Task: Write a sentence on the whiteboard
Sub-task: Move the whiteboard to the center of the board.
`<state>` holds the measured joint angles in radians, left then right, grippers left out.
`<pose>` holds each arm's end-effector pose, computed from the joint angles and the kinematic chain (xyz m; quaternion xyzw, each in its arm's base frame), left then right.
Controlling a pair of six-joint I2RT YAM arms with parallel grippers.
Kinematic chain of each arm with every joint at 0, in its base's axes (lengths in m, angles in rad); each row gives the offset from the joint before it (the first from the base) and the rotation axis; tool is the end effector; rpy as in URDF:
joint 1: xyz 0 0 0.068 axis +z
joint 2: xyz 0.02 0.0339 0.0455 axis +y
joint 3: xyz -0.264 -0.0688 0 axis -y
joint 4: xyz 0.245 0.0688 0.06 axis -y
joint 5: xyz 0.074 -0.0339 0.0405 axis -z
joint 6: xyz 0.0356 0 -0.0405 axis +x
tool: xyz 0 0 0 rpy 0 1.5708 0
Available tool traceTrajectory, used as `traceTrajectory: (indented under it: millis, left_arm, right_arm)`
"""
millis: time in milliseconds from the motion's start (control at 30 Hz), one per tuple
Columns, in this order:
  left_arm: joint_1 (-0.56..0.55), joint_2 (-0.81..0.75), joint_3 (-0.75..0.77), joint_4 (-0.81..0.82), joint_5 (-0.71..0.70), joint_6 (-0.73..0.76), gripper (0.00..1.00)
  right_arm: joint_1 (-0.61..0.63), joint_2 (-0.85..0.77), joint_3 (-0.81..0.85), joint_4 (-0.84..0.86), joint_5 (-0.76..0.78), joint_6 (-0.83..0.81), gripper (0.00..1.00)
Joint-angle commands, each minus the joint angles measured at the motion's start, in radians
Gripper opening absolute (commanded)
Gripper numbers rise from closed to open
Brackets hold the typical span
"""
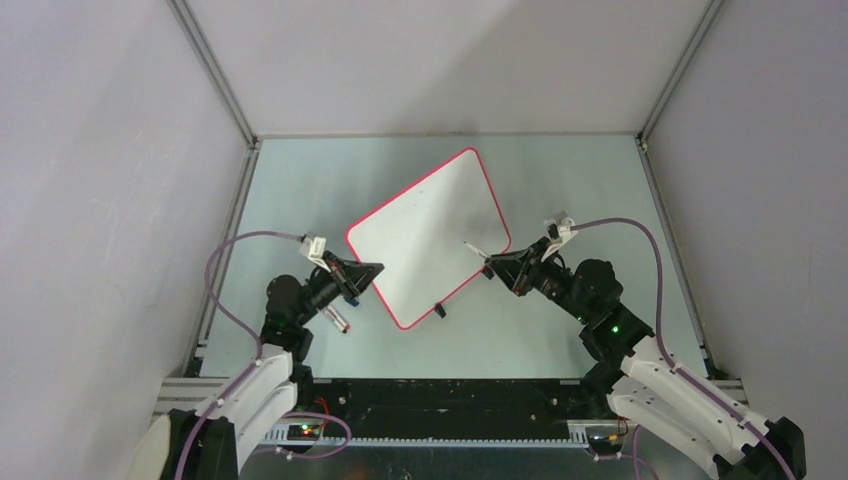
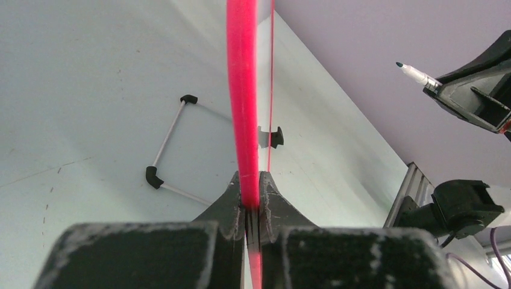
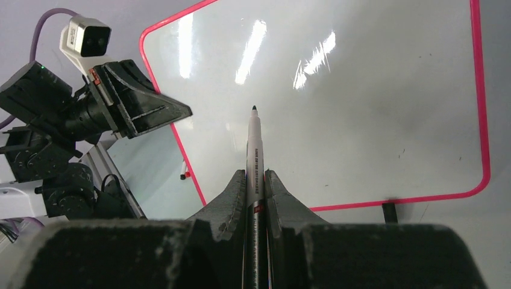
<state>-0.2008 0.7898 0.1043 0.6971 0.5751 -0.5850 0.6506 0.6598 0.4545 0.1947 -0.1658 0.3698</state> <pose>0.1585 -0.0520 0.1935 0.0693 0.7002 -0.4453 0.5537 0.1338 0.1092 0.2830 -0.1568 0.6933 0.3937 0.5829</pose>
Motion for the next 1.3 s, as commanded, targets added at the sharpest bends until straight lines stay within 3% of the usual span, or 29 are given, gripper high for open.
traceTrajectory:
  millis: [0,233,433,933,1267]
  left_arm:
    - [0.004,0.020,-0.019,-0.031,-0.135,0.155,0.04]
    - [0.004,0.339,0.093,0.096,0.062,0.104,0.00]
    - [0.004,0.384,0.118,0.095,0.072,0.102,0.02]
    - [0.004,0.344,0.109,0.059,0.031,0.122,0.47]
    - [0.006,0.329,0.090,0.156,0.011,0.084,0.57]
  right_arm:
    - [0.000,0.015,0.002,0.046,0.008,-0.001,0.00]
    - [0.001,0.009,0.001,0.038,0.024,-0.013,0.00]
    - [0.002,0.009,0.001,0.027,0.030,-0.017,0.00]
    - [0.004,0.018,-0.013,0.034,0.031,-0.019,0.00]
    - [0.005,0.033,-0.013,0.044,0.024,-0.021,0.00]
